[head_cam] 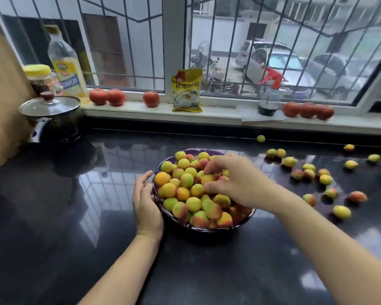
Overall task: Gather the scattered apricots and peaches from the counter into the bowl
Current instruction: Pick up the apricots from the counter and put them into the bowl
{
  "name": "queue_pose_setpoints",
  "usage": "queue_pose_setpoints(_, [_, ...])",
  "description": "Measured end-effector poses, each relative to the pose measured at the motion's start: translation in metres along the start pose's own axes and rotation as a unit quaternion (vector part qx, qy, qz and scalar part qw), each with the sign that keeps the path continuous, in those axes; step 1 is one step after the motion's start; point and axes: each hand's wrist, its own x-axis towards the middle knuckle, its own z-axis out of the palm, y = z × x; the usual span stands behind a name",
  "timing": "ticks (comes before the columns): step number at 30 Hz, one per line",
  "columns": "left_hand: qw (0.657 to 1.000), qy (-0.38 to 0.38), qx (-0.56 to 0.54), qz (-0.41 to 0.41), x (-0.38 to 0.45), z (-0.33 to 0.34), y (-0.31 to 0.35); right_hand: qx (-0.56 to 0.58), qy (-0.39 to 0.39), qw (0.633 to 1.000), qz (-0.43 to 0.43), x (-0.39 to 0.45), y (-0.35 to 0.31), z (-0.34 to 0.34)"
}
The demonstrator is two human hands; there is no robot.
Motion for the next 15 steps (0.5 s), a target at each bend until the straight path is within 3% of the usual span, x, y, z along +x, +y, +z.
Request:
queue_pose_setpoints(5, [1.0,0.013,0.003,-0.024,0.002,-0.004,-0.001,-0.148,-0.071,0.986,-0.021,0.006,0.007,0.012])
queue_pose_setpoints(12, [0.999,0.005,0.015,-0.033,0.001,-0.005,-0.002,-0.125,-0.064,0.99,0.001,0.002,0.015,0.017])
queue_pose_setpoints(15, [0.999,0.003,0.02,-0.042,0.004,-0.004,-0.003,-0.033,0.01,0.999,0.002,-0.006,0.024,0.005])
